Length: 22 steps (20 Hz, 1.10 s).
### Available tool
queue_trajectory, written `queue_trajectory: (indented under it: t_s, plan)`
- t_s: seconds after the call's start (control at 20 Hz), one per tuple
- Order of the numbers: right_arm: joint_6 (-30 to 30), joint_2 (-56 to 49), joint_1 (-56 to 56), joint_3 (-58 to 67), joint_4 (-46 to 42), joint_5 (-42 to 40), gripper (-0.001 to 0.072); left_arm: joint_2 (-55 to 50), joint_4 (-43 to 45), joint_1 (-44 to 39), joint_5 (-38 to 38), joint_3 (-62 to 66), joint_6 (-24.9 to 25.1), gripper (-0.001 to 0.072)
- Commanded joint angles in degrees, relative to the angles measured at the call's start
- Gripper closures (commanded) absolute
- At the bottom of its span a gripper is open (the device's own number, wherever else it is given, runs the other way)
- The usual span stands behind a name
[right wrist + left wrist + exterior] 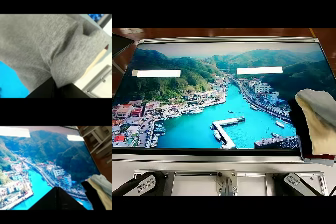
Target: Fold the shirts.
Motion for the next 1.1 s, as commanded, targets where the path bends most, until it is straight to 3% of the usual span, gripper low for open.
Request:
queue_trajectory:
  t_s: [0.0,0.1,0.15,0.2,0.4,0.5,0.6,0.7,0.8,0.85,0.9,0.95,1.05]
  plan:
    - [2.97,4.72,-0.46,-13.33,-9.99,-1.6,0.0647,0.07,0.0,-0.04,-0.17,0.02,0.0,0.0674]
    - [5.97,7.43,-0.46,-20.06,-10.84,-6.34,0.061,0.04,0.0,-0.07,-0.17,0.02,0.0,0.0674]
    - [6.36,8.15,-0.44,-22.47,-10.01,-8.55,0.0365,0.02,0.02,-0.13,-0.17,0.02,0.0,0.0675]
    - [5.09,8.57,-0.44,-24.02,-8.94,-9.92,0.0046,-0.09,0.02,-0.13,-0.2,0.02,-0.02,0.0674]
    - [-1.14,8.57,-0.44,-17.75,-12.63,-10.8,0.0025,-0.61,2.05,-0.2,-1.75,0.02,-0.02,0.0675]
    - [-4.7,8.83,-0.39,-9.7,-9.57,-14.6,0.0104,-1.22,8.33,-2.29,-3.19,0.02,-0.02,0.0675]
    - [-5.81,10.51,0.9,-4.26,-1.07,-23.15,0.0097,-2.23,19.58,-7.8,-3.45,0.02,-0.33,0.0676]
    - [-8.61,12.63,7.65,-3.56,4.2,-30.25,0.0085,-4.37,36.59,-16.68,-3.41,0.0,-6.32,0.0676]
    - [-9.99,11.69,18.91,-3.63,1.99,-26.95,0.0085,-8.07,49.35,-25.09,-4.39,0.0,-11.45,0.067]
    - [-9.11,9.73,25.16,-3.63,-2.67,-22.08,0.0084,-10.58,52.48,-28.41,-4.9,0.0,-12.41,0.0563]
    - [-8.13,7.34,29.88,-3.63,-5.62,-17.27,0.0083,-13.0,53.62,-30.73,-5.57,0.0,-14.67,0.0223]
    - [-8.17,4.72,33.38,-3.63,-6.03,-13.2,0.0071,-15.37,53.55,-32.22,-6.75,0.02,-16.63,0.0013]
    - [-7.98,0.98,37.66,-3.63,-4.46,-9.81,0.007,-19.21,53.57,-33.75,-10.32,0.0,-16.57,0.0027]
